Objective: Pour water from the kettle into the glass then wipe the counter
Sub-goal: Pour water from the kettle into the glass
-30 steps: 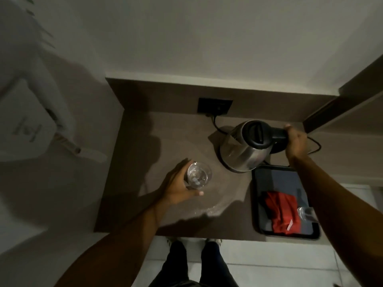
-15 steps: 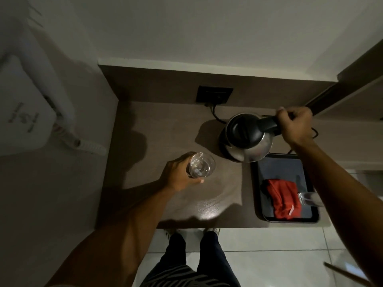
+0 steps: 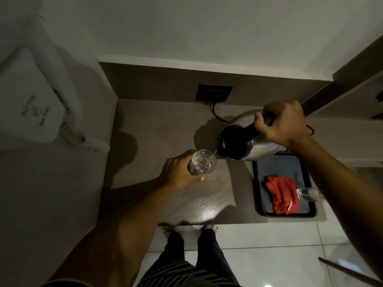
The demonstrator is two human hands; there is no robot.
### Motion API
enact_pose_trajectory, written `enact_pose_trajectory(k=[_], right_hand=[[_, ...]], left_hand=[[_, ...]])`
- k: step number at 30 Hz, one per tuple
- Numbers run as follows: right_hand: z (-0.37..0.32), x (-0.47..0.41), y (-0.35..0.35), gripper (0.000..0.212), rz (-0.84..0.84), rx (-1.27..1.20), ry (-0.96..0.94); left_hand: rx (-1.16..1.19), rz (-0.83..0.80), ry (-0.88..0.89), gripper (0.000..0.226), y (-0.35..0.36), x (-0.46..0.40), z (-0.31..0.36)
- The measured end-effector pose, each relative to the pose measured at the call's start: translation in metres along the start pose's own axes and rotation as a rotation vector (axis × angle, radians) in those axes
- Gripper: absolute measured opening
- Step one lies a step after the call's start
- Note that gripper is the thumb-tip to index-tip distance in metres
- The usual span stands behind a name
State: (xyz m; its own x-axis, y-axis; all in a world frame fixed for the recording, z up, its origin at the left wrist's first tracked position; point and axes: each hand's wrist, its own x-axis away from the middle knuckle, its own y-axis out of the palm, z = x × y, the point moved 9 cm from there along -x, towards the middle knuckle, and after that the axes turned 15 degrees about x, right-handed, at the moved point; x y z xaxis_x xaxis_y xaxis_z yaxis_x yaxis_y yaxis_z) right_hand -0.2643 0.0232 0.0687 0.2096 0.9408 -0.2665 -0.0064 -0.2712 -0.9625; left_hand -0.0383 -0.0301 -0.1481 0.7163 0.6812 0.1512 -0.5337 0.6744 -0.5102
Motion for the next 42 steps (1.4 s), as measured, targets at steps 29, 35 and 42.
enact_pose_trajectory(k=[29, 35, 42], right_hand=[[-0.026, -0.016, -0.055, 0.056, -0.007, 0.215, -0.192], [-0.030, -0.015, -0.061, 0.056, -0.015, 0.228, -0.215], [-0.031, -0.017, -0.067, 0.056, 0.008, 0.275, -0.212]], left_hand=[[-0.050, -0.026, 0.025, 0.095, -0.001, 0.002, 0.001], [-0.057, -0.039, -0.003, 0.094, 0.001, 0.002, 0.001], [-0.068, -0.050, -0.034, 0.094, 0.002, 0.001, -0.002]])
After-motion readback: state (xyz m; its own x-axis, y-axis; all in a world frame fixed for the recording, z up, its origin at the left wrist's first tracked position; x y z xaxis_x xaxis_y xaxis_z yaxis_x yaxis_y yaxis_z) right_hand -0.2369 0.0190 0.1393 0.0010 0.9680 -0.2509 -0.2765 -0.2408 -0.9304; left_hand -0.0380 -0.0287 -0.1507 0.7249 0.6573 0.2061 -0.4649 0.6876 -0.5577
